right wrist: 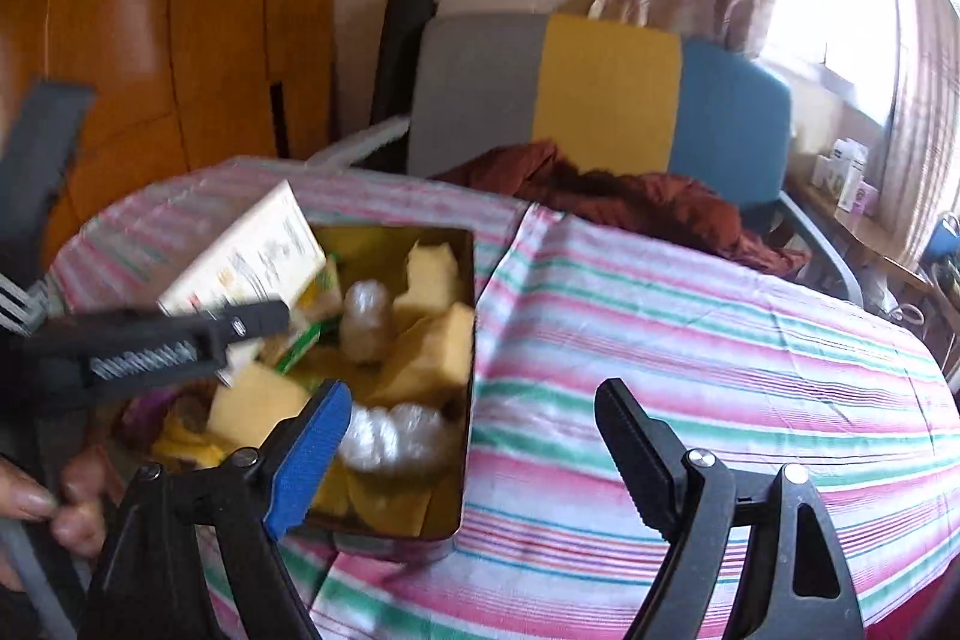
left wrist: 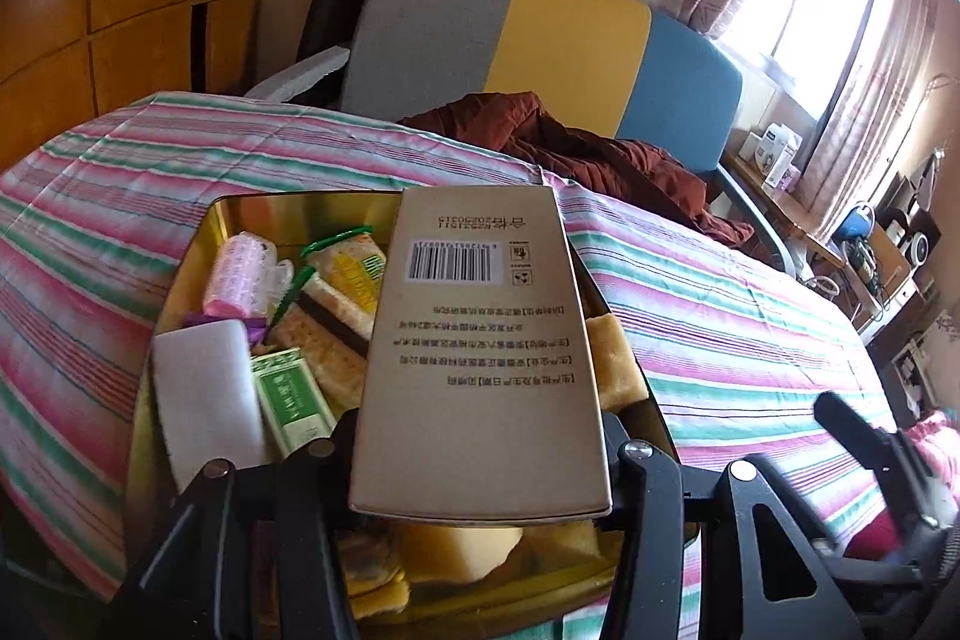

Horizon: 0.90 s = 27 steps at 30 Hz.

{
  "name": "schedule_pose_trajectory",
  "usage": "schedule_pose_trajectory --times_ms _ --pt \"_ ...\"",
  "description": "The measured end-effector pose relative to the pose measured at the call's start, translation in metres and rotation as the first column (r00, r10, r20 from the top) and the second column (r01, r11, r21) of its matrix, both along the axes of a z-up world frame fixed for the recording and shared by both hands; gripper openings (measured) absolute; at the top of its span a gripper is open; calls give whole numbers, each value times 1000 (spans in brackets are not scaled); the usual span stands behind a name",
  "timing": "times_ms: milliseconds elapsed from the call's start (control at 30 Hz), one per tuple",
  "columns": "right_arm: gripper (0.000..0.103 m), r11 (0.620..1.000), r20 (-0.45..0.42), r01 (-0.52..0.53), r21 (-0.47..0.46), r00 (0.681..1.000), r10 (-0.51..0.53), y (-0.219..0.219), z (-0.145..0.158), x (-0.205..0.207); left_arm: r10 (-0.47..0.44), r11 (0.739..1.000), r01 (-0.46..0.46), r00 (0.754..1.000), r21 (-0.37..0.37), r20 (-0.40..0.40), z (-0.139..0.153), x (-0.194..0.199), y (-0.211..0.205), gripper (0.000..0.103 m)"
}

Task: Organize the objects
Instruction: 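Lower the carton and wrapped ball into the tray and open both tools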

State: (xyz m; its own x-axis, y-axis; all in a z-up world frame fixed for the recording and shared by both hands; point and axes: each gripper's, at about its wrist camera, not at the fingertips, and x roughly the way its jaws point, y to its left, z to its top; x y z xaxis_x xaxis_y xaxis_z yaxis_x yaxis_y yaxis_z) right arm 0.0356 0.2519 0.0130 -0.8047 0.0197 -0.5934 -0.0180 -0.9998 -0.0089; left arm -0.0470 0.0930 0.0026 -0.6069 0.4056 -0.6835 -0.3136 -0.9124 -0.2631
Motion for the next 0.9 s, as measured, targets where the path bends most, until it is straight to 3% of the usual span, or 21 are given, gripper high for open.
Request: schedule_pose_trajectory --times_ms 67,133,200,400,533,900 --pt "85 996 35 -3 -92 999 6 10 0 -4 -5 1000 5 1000 -3 2 -2 -3 6 51" --pt "85 967 89 -25 -252 995 49 24 -3 -10 -12 1000 12 1000 -6 1 -4 -6 10 51" --pt "85 951 119 -14 -309 991 53 31 -7 -15 -15 1000 15 1000 -16 -4 -6 -9 14 51" --pt "93 963 137 12 -271 990 27 33 -10 -10 21 1000 -20 999 -8 38 -16 -23 23 51" --pt "93 970 143 44 -239 990 -10 38 -13 -6 35 999 -35 999 -3 36 -17 -26 25 51" --pt "93 969 179 101 -223 982 -61 49 -26 -8 -20 992 18 1000 -122 -19 -32 -12 44 51"
